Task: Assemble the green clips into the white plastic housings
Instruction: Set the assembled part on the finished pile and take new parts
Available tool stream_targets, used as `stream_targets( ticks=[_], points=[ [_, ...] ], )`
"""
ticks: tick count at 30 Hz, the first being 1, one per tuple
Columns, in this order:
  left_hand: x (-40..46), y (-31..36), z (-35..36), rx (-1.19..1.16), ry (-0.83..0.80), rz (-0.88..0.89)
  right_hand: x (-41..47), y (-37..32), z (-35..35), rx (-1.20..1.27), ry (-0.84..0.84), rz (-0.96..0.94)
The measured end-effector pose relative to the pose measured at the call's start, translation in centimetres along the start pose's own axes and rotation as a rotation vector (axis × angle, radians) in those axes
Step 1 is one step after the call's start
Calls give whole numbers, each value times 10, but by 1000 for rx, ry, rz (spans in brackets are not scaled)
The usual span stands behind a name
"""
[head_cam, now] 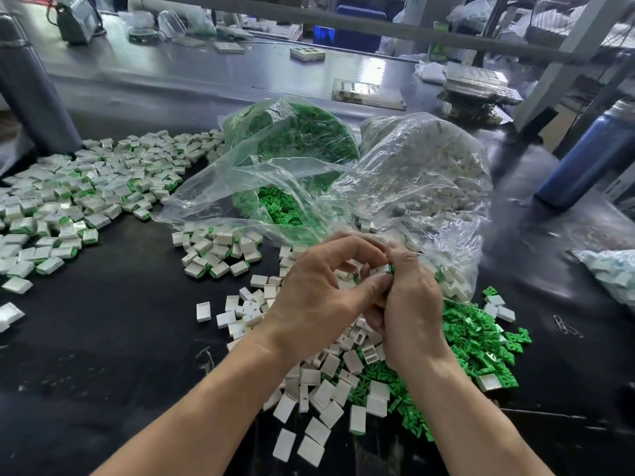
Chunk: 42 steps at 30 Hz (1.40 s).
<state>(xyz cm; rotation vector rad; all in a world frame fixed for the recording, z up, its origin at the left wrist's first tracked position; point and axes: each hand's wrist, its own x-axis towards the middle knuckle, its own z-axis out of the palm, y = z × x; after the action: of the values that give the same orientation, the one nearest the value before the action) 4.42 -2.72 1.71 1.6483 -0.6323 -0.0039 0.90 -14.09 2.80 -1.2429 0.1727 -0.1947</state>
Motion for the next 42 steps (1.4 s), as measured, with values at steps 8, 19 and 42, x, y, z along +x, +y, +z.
stream_targets(
  ticks=[8,19,42],
  points=[
    [-1,-2,5,-82,51,-17,9,11,2,-37,78,-81],
    [-2,-3,5,-115,76,9,9,12,5,-5,62,-92],
    [5,-12,-19,-14,144,-147,12,0,-27,-343,-63,-241]
  ],
)
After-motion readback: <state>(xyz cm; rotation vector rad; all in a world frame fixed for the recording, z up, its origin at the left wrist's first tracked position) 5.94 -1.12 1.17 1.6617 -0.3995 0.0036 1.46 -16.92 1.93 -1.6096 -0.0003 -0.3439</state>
